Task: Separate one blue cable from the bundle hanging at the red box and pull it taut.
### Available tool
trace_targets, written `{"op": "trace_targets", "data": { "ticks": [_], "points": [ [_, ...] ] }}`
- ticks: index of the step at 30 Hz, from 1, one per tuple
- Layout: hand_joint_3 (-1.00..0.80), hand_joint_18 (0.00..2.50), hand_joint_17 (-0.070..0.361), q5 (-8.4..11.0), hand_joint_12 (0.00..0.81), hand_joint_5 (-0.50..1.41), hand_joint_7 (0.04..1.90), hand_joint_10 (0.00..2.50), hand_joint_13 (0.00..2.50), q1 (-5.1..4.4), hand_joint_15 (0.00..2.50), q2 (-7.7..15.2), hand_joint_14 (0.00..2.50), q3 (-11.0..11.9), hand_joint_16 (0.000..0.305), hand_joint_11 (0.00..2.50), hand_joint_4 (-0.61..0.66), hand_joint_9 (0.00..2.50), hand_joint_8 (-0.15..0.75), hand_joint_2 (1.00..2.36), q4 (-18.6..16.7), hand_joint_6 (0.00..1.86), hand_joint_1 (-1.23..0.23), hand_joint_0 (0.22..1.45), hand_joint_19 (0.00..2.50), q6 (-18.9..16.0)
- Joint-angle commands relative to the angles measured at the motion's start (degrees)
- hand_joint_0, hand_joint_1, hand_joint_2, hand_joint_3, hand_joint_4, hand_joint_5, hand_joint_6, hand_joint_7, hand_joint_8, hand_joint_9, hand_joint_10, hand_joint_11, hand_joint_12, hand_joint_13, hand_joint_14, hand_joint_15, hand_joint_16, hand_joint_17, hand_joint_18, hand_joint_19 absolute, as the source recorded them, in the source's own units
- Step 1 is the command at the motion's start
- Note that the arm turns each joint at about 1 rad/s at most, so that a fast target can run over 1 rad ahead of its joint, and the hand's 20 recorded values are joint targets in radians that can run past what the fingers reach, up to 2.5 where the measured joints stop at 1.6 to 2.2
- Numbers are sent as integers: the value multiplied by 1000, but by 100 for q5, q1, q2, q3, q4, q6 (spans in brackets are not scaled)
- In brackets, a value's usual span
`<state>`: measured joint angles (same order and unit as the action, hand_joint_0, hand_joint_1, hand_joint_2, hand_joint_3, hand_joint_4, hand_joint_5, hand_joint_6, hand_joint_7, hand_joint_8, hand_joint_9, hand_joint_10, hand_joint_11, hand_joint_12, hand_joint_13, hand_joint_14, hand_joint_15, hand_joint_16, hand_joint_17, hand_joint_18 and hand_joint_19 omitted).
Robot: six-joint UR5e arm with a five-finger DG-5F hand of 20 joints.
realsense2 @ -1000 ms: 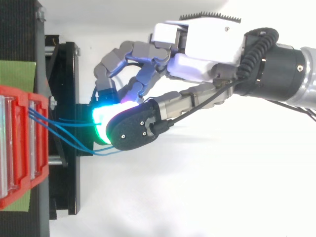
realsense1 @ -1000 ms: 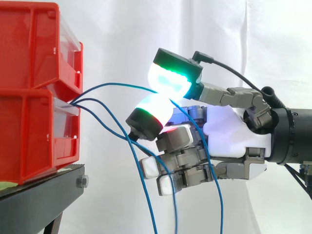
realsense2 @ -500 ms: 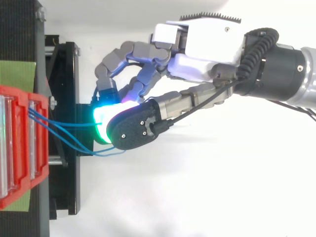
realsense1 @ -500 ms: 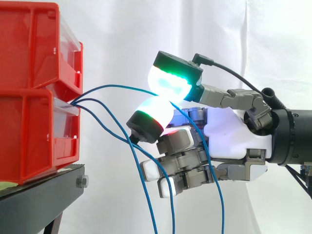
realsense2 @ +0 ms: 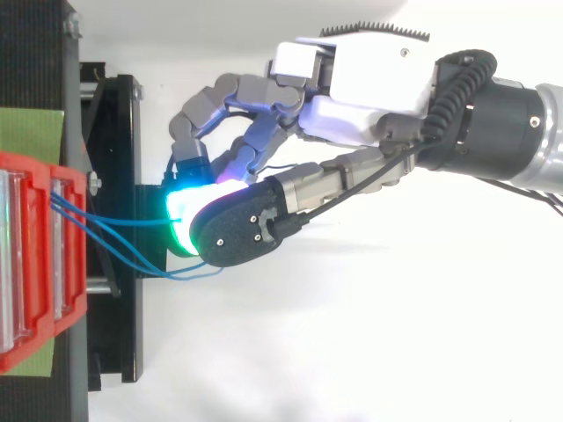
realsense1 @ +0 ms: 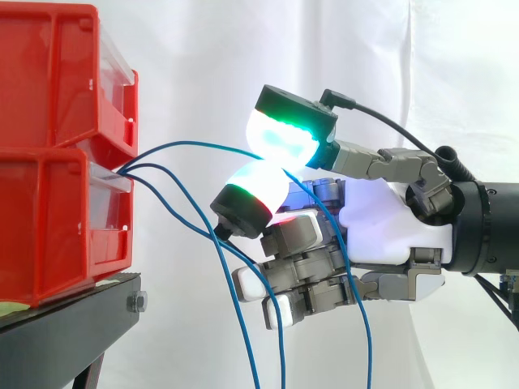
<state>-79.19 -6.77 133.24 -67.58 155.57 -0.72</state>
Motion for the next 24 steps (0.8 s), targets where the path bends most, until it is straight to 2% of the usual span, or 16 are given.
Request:
{"op": "trace_targets", "data": {
  "ticks": [1, 24],
  "points": [
    [-158, 676, 103, 0, 368, -189, 1229, 7, 785, 0, 635, 0, 21, 0, 46, 1242, -63, 1079, 349, 1018, 0, 1012, -717, 756, 709, 2],
    [-168, 687, 106, 0, 371, -191, 1237, 8, 773, 0, 601, 0, 20, 0, 47, 1224, -73, 1076, 352, 1019, 0, 1011, -713, 764, 699, 2]
  ]
}}
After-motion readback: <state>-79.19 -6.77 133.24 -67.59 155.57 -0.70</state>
